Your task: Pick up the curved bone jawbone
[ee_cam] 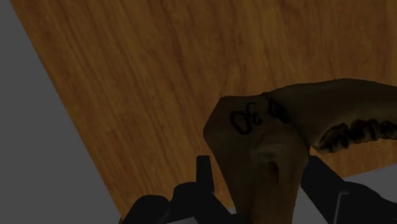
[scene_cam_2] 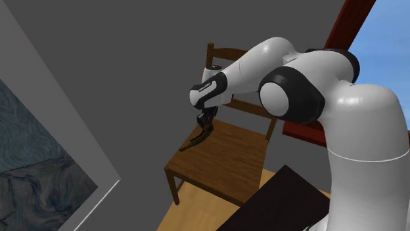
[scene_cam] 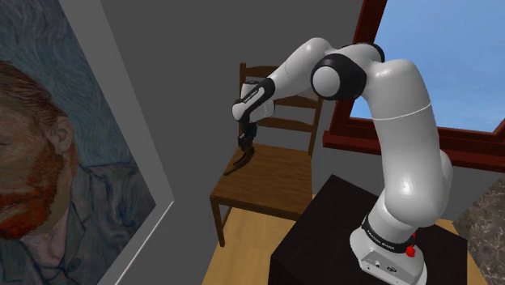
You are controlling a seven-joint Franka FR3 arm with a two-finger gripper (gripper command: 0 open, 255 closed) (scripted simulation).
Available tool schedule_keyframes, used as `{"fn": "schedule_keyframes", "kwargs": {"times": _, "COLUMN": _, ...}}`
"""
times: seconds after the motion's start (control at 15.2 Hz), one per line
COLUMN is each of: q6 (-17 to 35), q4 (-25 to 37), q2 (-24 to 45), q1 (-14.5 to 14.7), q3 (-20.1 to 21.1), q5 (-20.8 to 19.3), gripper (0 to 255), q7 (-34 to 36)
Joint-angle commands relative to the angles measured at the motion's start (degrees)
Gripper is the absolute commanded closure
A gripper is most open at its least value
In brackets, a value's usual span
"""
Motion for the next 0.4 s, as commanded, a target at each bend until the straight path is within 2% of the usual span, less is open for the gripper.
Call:
{"fn": "schedule_keyframes", "kwargs": {"times": 0.0, "q6": -1.0, "q4": -0.2, "q2": -1.2, "q1": 0.2, "q3": -0.2, "q5": -0.3, "gripper": 255, "q7": 0.3}}
{"fn": "schedule_keyframes", "kwargs": {"times": 0.33, "q6": -2.7, "q4": -0.1, "q2": -2.8, "q1": 0.3, "q3": -0.4, "q5": -0.6, "gripper": 255, "q7": 0.6}}
